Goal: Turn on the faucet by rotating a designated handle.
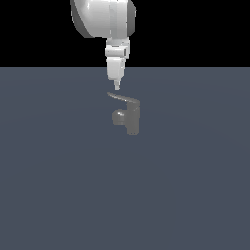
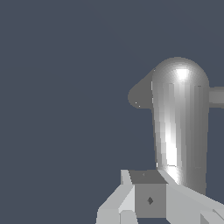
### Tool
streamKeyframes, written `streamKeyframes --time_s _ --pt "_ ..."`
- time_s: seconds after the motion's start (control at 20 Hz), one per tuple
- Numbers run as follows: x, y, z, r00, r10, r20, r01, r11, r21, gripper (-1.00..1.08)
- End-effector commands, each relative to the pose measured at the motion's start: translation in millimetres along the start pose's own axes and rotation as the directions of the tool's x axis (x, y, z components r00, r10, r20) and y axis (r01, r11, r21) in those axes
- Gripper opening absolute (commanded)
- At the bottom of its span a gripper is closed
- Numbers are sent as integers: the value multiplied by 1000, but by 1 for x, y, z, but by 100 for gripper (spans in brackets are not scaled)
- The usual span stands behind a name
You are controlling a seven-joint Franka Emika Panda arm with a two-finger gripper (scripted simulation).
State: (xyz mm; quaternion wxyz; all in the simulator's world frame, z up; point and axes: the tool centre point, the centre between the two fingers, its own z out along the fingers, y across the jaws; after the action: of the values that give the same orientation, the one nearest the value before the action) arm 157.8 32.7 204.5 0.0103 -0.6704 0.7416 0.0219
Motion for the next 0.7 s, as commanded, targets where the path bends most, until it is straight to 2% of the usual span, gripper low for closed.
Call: streamKeyframes --time_s 0.0,0.65 --pt "-2 -7 11 999 37 -16 -37 999 8 -100" --pt "-6 -16 31 995 93 -43 -92 995 23 -100"
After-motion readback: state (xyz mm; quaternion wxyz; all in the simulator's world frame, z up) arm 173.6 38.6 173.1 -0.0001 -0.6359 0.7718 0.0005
